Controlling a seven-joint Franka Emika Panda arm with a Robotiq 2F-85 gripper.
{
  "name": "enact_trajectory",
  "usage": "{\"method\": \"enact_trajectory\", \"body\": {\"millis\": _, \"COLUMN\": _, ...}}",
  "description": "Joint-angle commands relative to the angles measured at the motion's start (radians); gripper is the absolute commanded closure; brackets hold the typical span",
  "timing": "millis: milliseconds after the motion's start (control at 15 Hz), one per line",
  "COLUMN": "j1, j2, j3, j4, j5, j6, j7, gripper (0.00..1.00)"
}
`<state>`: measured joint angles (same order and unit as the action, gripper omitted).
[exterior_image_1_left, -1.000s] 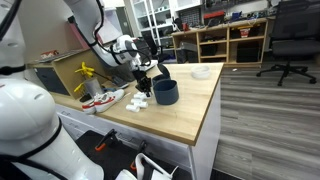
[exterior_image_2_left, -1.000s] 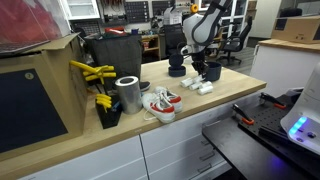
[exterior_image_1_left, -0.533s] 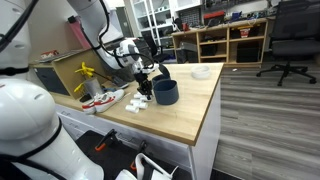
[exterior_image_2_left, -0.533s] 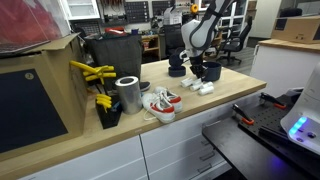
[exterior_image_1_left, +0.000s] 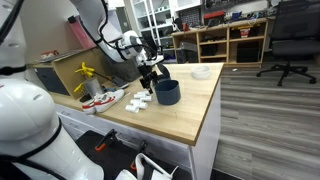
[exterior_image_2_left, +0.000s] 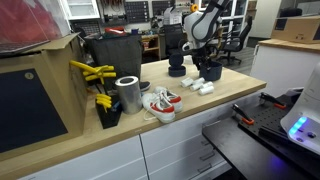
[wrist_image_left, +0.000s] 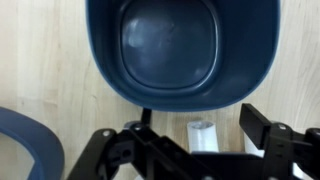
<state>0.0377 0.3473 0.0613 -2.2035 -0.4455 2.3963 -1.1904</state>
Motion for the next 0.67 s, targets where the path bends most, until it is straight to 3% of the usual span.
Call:
{"method": "enact_trajectory", "body": {"millis": 0, "j1": -0.045, "j2": -0.076, "j3": 0.001, "j4": 0.017, "j5": 0.099, "j6": -0.055, "j7": -0.004, "gripper": 0.0}}
{"method": "enact_trajectory", "body": {"millis": 267, "j1": -0.088, "j2": -0.112, "j3": -0.003, "j4": 0.064, "j5": 0.29, "j6": -0.104, "j7": 0.034, "gripper": 0.0}}
{"method": "enact_trajectory", "body": {"millis": 600, "j1": -0.103, "j2": -0.11, "j3": -0.033, "j4": 0.129, "j5": 0.383, "j6": -0.163, "j7": 0.202, "gripper": 0.0}}
